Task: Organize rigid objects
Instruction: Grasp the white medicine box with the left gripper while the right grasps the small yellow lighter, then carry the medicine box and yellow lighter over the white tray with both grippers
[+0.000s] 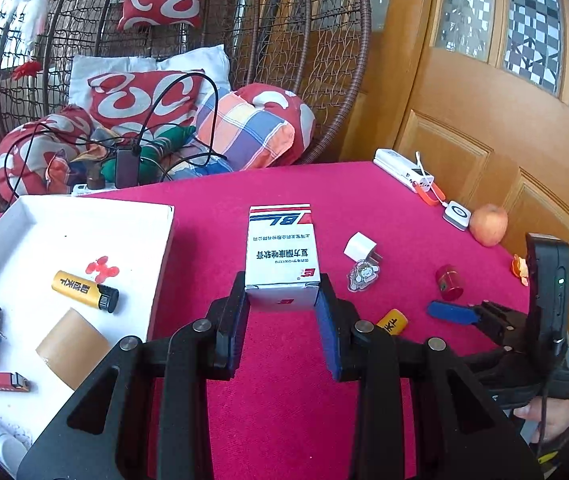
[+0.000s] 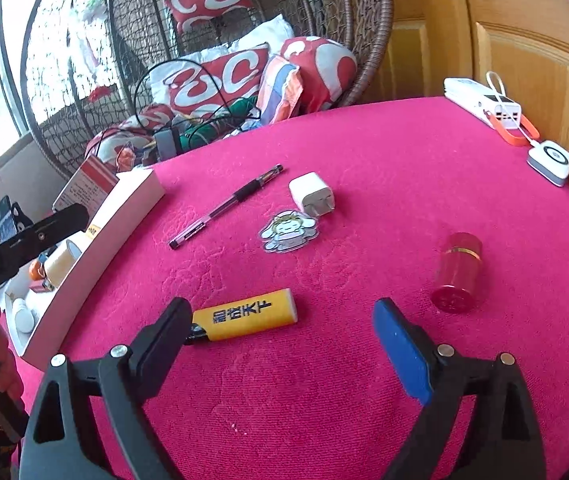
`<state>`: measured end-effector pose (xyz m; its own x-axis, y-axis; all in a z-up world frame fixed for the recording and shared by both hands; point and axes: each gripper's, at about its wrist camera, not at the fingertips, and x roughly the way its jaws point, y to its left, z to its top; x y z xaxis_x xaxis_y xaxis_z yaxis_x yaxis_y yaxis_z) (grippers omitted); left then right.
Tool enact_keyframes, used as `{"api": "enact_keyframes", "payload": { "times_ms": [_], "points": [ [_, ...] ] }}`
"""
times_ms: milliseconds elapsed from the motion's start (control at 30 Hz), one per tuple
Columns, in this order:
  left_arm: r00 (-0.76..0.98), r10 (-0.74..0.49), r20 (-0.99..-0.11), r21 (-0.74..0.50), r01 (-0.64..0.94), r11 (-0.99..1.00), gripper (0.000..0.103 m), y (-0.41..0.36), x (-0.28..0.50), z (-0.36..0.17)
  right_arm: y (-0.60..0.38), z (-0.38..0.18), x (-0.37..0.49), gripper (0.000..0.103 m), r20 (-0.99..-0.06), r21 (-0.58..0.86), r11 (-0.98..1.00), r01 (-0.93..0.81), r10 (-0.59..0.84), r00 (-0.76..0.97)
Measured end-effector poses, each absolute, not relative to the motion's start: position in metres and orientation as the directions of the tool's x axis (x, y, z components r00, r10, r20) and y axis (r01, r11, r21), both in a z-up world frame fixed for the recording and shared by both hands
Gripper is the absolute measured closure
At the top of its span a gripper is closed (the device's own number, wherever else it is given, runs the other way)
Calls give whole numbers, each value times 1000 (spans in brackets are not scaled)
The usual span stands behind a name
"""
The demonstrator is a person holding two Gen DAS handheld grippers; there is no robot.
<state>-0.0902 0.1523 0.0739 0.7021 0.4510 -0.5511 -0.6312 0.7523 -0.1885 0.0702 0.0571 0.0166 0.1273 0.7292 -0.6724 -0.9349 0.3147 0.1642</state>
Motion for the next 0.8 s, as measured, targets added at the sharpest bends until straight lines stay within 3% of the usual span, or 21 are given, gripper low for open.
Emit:
{"api": "enact_keyframes", "payload": {
  "times_ms": [233,300,367,533,800],
  "points": [
    [713,449,-539,-196,-625,756,72,147,-99,78,96,-2,38,11,-762,-31,228,-973,625,171],
    [713,456,-533,-190,-626,757,72,145,-101,79,94,0,36,21,-753,-35,222,-974,636,172],
    [719,456,-524,-192,-621,760,72,143,-103,83,88,3,39,22,-741,-23,232,-973,649,172],
    [734,484,-477,-176,-619,765,72,134,-114,100,55,36,45,22,-623,84,294,-952,761,180],
    [746,545,-383,-129,-627,768,72,116,-144,130,2,113,21,22,-315,145,324,-935,911,267]
  ]
}}
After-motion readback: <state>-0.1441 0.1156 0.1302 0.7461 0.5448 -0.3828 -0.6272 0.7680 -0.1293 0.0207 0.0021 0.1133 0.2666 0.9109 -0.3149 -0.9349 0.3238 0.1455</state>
